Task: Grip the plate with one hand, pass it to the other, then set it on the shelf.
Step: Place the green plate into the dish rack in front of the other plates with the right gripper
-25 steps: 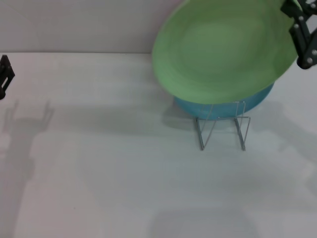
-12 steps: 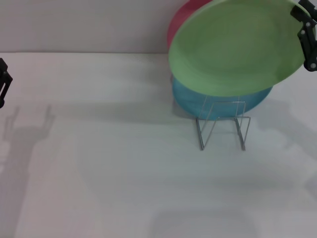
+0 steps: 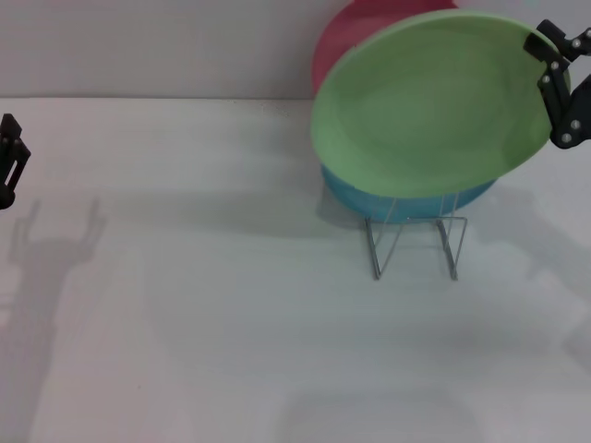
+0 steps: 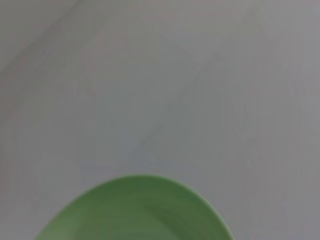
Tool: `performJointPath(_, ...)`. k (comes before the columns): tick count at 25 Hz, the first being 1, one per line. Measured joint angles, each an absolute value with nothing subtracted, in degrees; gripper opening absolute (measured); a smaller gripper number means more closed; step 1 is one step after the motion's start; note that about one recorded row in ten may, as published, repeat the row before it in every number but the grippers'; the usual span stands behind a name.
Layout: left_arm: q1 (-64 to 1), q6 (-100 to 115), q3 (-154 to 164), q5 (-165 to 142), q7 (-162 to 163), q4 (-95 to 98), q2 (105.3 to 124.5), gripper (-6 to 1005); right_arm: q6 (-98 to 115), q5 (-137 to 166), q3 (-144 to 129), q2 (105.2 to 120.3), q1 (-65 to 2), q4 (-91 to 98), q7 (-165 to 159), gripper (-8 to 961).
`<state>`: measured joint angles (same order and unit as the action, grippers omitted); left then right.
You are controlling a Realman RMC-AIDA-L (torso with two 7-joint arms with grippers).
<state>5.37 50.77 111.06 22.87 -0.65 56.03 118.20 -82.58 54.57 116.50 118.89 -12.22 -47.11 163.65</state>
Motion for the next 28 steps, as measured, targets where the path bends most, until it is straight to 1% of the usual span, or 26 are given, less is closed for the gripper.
performJointPath(28, 5.8, 52.2, 113.7, 22.9, -0.6, 54.7, 118.15, 814, -82.6, 60.2, 120.3, 118.73, -13.1, -40.4, 165.2, 31)
